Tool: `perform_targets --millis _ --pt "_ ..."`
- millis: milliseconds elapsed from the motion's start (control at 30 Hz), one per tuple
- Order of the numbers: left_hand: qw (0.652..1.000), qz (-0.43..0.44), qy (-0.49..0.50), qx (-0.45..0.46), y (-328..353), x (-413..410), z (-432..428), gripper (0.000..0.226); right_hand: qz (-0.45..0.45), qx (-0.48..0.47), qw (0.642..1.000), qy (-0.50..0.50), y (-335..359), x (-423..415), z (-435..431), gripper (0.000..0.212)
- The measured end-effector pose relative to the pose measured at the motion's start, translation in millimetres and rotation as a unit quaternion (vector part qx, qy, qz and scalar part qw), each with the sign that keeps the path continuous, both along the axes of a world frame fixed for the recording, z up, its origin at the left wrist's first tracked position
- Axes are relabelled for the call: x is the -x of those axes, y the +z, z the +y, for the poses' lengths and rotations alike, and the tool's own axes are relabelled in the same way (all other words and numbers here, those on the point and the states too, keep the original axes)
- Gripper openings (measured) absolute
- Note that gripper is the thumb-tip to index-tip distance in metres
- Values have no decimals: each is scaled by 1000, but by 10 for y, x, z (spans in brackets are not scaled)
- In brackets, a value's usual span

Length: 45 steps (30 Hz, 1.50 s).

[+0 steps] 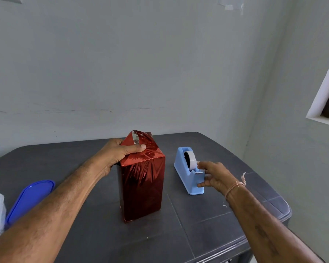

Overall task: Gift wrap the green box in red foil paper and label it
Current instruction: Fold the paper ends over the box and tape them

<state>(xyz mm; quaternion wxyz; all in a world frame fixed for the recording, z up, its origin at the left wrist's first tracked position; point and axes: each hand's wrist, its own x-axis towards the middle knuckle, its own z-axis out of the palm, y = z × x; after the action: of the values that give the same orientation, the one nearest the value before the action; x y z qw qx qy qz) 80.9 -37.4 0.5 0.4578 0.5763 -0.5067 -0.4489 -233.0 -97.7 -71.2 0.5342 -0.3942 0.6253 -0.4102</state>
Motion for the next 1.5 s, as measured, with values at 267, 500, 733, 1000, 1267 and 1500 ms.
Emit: perform_targets --millis 267,500,733,1000,1267,1500 --pt "1000 -12 -12 4 34 -2 54 66 -40 40 997 -47 -233 -7 112 39" --pt "1000 -8 -10 -1 45 5 59 64 -69 48 993 -86 -414 -38 237 18" --pt "1000 -7 2 -12 35 10 20 44 -143 85 978 -123 -603 -95 327 26" --pt "1000 -11 7 -13 32 18 16 25 -194 108 963 -155 -699 -168 380 23" --pt "1000 -10 8 -15 41 23 33 41 -198 106 961 -164 -707 -191 390 24" --pt "1000 -7 6 -14 39 27 50 38 -201 113 958 -170 -743 -223 406 19"
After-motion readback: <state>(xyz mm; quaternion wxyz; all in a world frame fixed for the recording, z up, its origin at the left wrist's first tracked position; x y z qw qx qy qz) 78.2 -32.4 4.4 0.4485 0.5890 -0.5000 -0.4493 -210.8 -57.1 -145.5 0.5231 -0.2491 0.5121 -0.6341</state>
